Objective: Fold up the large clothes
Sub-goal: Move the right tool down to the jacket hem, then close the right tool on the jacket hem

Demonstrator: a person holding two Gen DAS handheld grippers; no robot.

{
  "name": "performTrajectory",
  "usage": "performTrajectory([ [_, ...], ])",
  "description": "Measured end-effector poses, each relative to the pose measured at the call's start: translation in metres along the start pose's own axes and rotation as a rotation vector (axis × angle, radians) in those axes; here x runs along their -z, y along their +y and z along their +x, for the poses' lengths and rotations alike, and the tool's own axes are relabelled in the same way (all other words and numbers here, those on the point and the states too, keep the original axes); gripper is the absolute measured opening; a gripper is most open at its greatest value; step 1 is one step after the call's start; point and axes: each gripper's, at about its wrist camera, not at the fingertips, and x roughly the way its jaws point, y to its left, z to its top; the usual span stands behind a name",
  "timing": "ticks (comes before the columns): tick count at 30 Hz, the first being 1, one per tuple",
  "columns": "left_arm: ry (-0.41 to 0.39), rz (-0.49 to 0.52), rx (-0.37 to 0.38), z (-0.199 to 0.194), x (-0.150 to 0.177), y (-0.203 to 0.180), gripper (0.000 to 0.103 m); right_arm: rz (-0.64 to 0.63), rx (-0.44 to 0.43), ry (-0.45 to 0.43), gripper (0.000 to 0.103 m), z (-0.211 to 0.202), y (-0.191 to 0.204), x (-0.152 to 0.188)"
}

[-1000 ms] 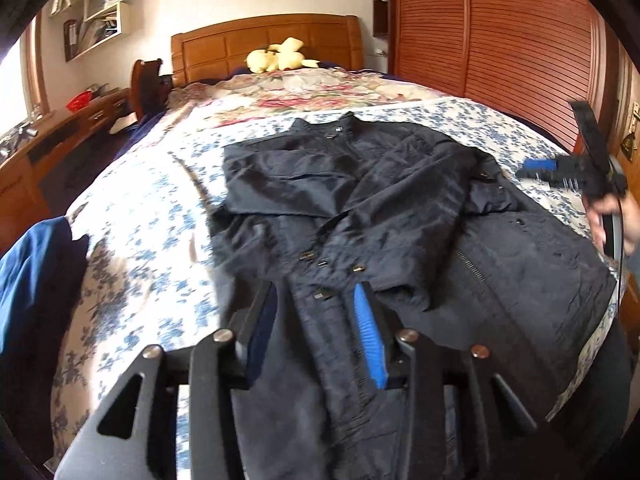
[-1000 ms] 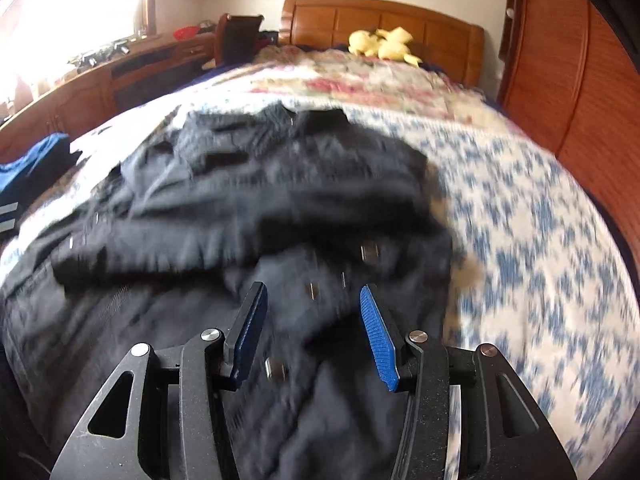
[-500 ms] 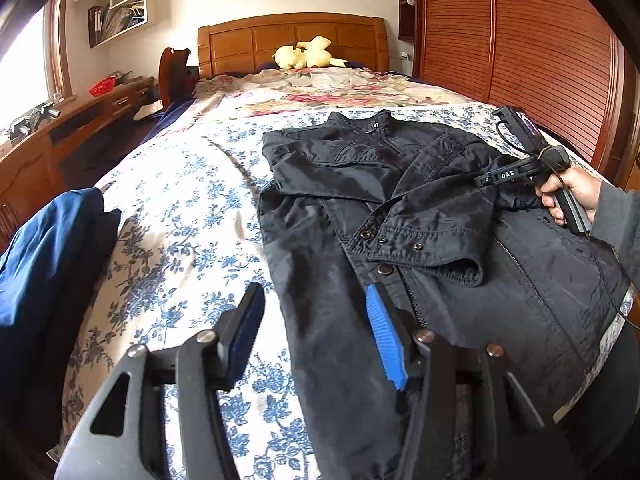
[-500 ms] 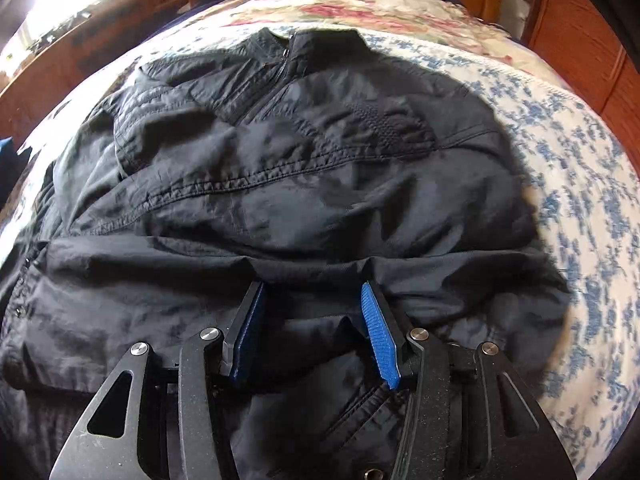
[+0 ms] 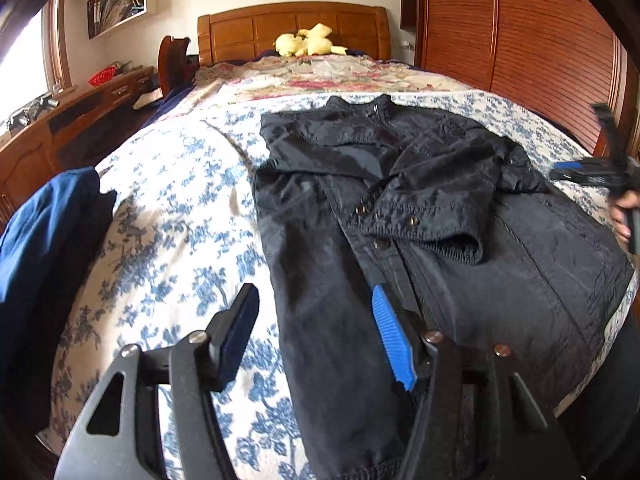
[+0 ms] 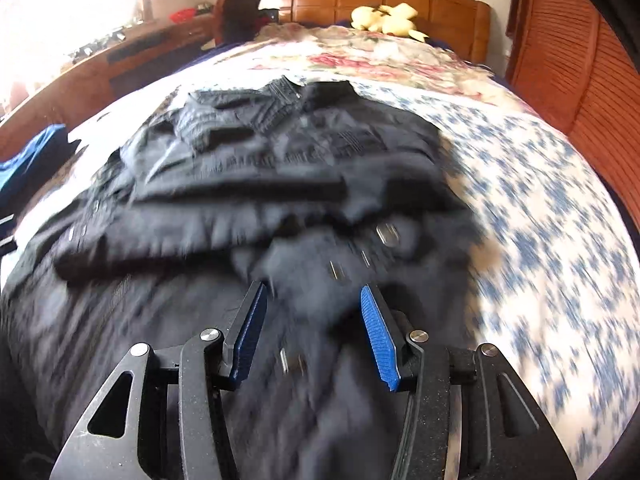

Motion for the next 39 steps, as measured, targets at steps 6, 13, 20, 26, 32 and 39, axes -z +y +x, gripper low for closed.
performTrajectory([
  [6,0.041,-0.022,-0.005,0.006,0.016,0.001,0.058,0.036,0.041,0.069,0.050,-0.027,-0.017,0.051],
  [13,0.094,-0.044,-0.008,0.004,0.039,0.010,0.058,0.046,0.108,0.104,0.052,-0.050,-0.034,0.094],
  [20,0.101,-0.040,-0.010,-0.004,0.044,0.011,0.058,0.097,0.107,0.148,0.053,-0.056,-0.049,0.119],
  [26,0.114,-0.043,0.003,-0.005,0.047,0.011,0.058,0.130,0.059,0.151,0.054,-0.066,-0.045,0.128],
  [32,0.116,-0.053,0.008,-0.008,0.051,0.011,0.058,0.091,0.014,0.148,0.053,-0.066,-0.027,0.127],
  [39,0.117,-0.078,0.028,-0.014,0.054,0.011,0.058,0.086,-0.049,0.141,0.032,-0.059,-0.018,0.125],
])
